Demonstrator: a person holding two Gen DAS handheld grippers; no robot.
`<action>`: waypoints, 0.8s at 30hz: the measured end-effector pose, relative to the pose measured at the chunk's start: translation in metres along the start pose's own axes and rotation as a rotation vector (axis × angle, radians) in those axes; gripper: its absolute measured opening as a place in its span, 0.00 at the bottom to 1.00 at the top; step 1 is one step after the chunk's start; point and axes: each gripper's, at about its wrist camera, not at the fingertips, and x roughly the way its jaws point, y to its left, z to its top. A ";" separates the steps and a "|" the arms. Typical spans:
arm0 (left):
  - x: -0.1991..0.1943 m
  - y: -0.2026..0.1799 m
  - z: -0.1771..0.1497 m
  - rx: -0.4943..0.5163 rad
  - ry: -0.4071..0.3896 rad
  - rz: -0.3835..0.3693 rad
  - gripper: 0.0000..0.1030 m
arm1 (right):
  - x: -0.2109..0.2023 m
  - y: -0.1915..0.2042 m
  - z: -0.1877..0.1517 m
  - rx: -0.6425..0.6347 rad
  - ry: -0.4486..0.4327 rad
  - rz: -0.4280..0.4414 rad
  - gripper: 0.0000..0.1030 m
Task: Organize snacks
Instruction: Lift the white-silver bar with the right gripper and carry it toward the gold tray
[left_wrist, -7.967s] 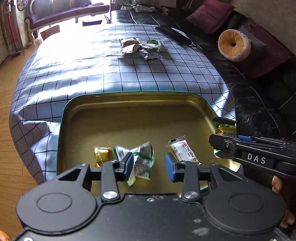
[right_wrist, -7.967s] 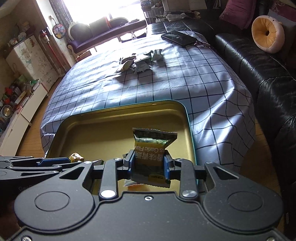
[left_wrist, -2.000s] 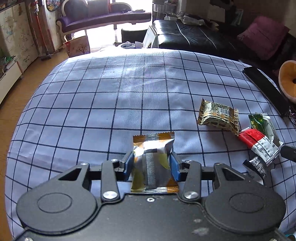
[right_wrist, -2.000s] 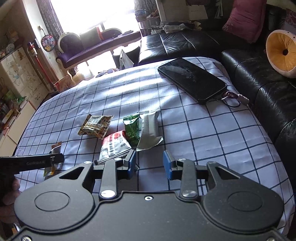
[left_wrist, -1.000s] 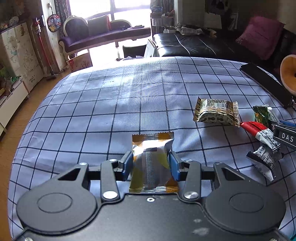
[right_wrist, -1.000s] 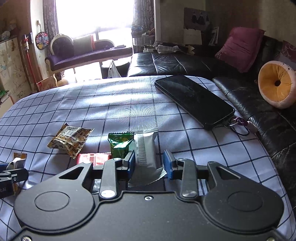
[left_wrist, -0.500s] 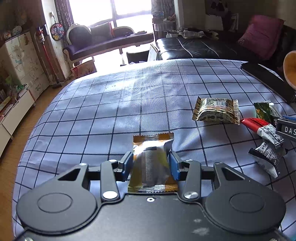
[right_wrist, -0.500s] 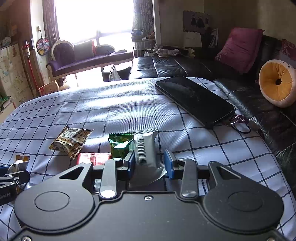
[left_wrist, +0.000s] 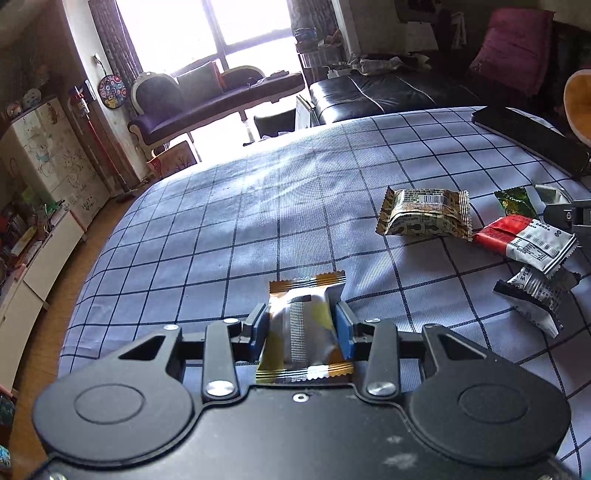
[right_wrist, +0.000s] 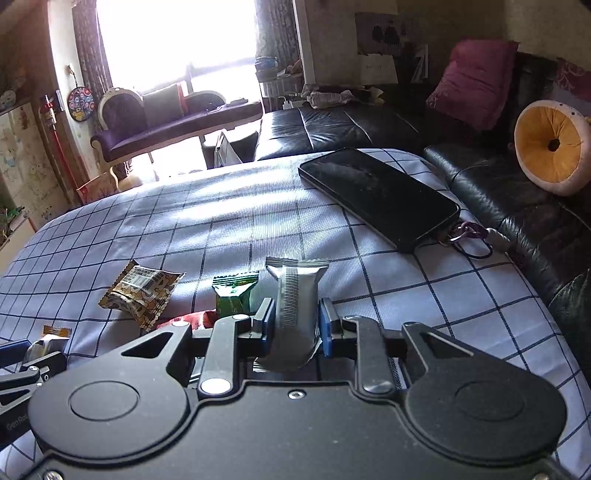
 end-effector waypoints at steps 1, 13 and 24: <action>-0.001 0.002 0.000 -0.002 0.005 -0.005 0.39 | -0.002 -0.004 0.001 0.018 0.015 0.005 0.32; -0.043 0.028 -0.016 -0.062 0.051 -0.056 0.39 | -0.042 -0.028 -0.018 0.091 0.116 -0.022 0.31; -0.091 0.042 -0.042 -0.106 0.063 -0.097 0.39 | -0.083 -0.025 -0.038 0.096 0.135 0.003 0.31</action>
